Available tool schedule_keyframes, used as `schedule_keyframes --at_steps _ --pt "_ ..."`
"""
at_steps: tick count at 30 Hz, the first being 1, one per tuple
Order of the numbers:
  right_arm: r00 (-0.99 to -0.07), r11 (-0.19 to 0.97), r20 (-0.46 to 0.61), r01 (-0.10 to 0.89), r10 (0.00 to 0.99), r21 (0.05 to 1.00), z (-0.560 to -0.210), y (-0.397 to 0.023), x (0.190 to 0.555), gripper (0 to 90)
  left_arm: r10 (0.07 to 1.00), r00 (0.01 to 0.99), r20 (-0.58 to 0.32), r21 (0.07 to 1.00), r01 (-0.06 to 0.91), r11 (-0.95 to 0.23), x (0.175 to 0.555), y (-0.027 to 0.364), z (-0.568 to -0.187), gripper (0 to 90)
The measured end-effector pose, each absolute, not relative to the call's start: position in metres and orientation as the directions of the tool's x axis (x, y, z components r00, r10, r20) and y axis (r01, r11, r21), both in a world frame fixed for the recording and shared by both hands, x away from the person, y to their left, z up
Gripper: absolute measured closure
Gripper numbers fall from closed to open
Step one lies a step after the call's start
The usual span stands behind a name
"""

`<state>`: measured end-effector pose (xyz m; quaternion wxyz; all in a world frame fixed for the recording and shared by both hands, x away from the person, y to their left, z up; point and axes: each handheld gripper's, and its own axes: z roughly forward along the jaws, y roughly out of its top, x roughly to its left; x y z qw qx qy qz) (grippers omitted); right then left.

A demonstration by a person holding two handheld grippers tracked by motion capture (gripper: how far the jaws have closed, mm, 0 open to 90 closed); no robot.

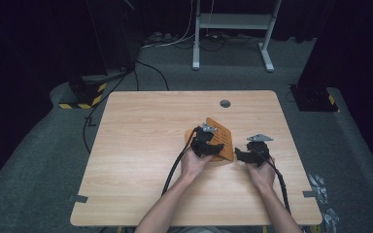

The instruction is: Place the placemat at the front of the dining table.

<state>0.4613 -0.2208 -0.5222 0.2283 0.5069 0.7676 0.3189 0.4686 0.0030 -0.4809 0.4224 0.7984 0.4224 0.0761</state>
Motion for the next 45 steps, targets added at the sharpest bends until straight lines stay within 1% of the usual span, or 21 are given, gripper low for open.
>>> schedule_keyframes --at_steps 3,11,16,19,25,28,30,45 --pt "-0.373 0.273 -0.021 0.637 0.928 0.721 -0.522 -0.228 0.461 25.3 0.730 0.627 -0.271 0.735 0.625 -0.264 0.469 0.003 -0.480 58.8" --pt "-0.368 0.286 -0.051 0.618 0.928 0.732 -0.523 -0.228 0.460 25.7 0.708 0.648 -0.281 0.736 0.619 -0.274 0.467 0.000 -0.477 66.4" --pt "-0.368 0.285 -0.049 0.621 0.928 0.730 -0.522 -0.227 0.459 25.8 0.692 0.661 -0.292 0.744 0.611 -0.270 0.464 -0.003 -0.475 70.6" --pt "-0.369 0.288 -0.050 0.624 0.928 0.727 -0.522 -0.227 0.459 25.8 0.678 0.674 -0.293 0.750 0.602 -0.274 0.462 -0.005 -0.472 74.6" --pt "-0.373 0.291 -0.050 0.626 0.927 0.723 -0.522 -0.226 0.458 25.8 0.674 0.674 -0.304 0.752 0.604 -0.265 0.460 -0.005 -0.470 78.1" --pt "-0.373 0.294 -0.053 0.625 0.926 0.723 -0.522 -0.226 0.458 25.8 0.665 0.674 -0.323 0.762 0.602 -0.239 0.460 -0.002 -0.467 83.2" --pt "-0.367 0.291 -0.059 0.619 0.928 0.730 -0.522 -0.226 0.458 25.8 0.658 0.683 -0.319 0.766 0.594 -0.245 0.459 -0.002 -0.465 85.4" --pt "-0.371 0.301 -0.070 0.614 0.926 0.729 -0.522 -0.226 0.458 25.8 0.653 0.684 -0.325 0.779 0.585 -0.225 0.456 0.000 -0.460 86.3"
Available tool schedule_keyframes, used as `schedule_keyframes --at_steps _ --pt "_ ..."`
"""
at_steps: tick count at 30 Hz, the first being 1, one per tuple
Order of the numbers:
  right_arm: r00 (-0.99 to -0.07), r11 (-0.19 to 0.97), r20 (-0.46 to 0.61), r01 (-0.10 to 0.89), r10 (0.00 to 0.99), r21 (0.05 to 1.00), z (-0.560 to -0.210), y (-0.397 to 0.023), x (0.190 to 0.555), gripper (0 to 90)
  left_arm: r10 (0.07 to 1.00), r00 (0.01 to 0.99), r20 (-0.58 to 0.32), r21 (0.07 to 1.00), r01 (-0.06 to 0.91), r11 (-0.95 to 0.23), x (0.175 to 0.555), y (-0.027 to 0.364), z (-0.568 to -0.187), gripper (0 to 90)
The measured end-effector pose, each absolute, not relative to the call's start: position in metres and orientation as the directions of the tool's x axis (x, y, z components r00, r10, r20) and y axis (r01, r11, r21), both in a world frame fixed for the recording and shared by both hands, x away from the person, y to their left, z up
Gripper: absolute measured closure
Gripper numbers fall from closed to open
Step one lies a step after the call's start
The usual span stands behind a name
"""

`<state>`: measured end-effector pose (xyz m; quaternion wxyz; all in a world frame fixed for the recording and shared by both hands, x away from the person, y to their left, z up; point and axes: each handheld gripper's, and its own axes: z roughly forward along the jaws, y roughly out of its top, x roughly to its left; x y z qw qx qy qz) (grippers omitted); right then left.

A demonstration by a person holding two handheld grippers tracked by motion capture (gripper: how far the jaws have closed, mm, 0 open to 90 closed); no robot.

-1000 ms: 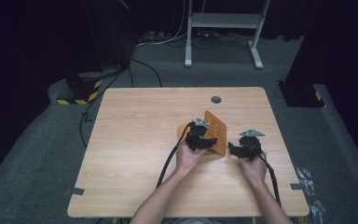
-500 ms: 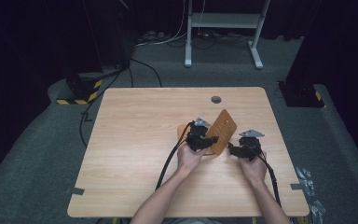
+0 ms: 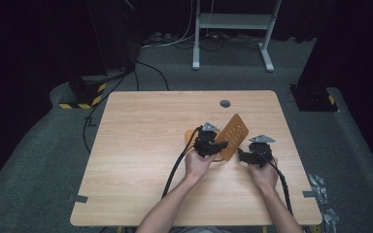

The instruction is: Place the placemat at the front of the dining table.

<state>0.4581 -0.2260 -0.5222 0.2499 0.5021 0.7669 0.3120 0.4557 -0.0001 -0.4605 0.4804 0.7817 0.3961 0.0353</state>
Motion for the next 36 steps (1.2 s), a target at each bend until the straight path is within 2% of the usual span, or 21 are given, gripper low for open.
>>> schedule_keyframes --at_steps 36 --pt "-0.367 0.297 -0.068 0.615 0.928 0.731 -0.522 -0.226 0.458 25.8 0.683 0.650 -0.334 0.819 0.559 -0.132 0.453 0.042 -0.438 86.2"
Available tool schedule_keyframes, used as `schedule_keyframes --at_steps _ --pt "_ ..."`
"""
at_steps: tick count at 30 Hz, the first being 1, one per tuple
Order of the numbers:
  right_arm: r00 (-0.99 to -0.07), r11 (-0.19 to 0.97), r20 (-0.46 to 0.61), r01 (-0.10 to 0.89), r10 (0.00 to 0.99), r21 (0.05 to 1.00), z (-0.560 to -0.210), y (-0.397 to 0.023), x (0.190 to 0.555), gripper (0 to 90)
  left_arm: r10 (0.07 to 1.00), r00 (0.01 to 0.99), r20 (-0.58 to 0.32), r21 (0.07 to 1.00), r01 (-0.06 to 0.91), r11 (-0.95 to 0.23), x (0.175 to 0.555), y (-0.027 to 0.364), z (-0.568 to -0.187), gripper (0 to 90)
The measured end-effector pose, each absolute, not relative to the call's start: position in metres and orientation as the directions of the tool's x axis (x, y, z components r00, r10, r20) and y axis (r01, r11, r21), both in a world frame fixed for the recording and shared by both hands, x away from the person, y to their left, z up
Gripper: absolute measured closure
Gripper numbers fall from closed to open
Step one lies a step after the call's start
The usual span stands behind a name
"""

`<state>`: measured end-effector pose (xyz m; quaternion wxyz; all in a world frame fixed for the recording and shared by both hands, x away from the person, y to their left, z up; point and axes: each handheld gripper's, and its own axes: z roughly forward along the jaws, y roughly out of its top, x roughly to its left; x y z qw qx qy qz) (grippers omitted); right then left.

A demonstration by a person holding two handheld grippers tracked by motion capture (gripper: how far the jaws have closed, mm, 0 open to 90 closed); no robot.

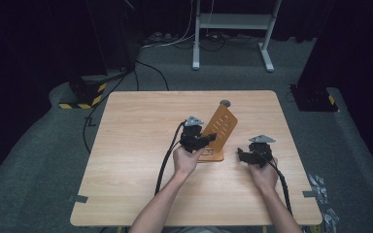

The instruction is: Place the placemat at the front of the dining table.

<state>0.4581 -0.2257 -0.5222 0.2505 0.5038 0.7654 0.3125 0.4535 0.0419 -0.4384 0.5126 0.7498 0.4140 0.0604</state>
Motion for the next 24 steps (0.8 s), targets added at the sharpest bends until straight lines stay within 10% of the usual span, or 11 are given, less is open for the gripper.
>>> schedule_keyframes --at_steps 24 --pt "-0.370 0.294 -0.058 0.623 0.927 0.725 -0.522 -0.226 0.458 25.8 0.704 0.628 -0.332 0.834 0.544 -0.093 0.447 0.073 -0.432 86.2"
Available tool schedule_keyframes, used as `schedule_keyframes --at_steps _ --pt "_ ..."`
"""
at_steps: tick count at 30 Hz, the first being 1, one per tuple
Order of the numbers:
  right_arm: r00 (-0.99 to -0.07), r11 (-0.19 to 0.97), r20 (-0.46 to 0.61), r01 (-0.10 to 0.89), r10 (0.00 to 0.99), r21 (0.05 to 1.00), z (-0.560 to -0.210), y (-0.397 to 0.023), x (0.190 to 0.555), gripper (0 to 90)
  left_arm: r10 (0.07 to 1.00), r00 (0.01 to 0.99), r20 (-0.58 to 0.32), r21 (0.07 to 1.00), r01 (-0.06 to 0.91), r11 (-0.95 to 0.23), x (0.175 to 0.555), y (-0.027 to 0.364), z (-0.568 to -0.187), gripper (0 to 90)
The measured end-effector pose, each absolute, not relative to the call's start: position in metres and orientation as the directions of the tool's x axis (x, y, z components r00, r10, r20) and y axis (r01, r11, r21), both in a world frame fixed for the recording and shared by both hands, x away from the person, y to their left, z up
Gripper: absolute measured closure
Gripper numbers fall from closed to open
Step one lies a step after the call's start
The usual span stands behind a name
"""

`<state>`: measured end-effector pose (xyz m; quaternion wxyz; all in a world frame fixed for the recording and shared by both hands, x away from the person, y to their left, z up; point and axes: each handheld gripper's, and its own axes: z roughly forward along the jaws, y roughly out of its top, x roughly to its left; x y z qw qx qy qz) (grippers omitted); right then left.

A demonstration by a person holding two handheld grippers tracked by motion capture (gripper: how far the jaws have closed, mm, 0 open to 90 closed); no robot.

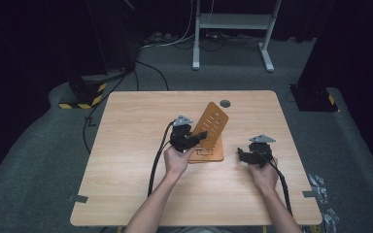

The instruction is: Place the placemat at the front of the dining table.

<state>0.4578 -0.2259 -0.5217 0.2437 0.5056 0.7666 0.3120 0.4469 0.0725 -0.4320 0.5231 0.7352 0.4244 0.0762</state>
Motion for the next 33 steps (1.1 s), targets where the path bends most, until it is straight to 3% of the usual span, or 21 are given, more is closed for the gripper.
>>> schedule_keyframes --at_steps 33 --pt "-0.361 0.275 -0.043 0.623 0.932 0.732 -0.523 -0.226 0.459 25.8 0.748 0.567 -0.344 0.838 0.545 -0.027 0.436 0.124 -0.430 86.2"
